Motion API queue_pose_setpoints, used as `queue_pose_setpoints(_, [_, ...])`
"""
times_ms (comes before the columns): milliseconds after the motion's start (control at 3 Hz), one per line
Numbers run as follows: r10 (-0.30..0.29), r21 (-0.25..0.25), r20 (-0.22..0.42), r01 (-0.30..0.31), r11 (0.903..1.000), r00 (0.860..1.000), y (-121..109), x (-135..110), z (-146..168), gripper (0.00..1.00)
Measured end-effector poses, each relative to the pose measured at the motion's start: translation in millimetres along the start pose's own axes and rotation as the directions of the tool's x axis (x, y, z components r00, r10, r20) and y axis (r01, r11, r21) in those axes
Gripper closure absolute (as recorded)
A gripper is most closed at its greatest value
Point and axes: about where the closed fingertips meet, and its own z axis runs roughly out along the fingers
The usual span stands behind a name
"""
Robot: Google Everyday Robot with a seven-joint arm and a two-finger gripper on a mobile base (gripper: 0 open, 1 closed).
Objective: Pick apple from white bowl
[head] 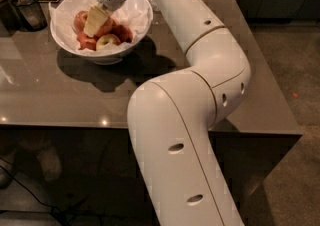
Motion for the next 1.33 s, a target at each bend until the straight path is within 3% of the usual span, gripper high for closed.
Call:
queue_pose_setpoints(667, [0.0, 0.0, 0.0, 0.0, 1.0, 1.0, 0.0, 0.0, 0.0, 0.89])
queue_pose_setpoints(1000, [0.0, 0.0, 0.0, 0.0, 1.0, 1.0, 0.1, -0.1, 0.0, 1.0])
queue_pose_setpoints(1333, [0.004, -0.018, -0.013, -0.004, 0.9998, 1.0, 9.3, -6.7, -4.4, 1.0])
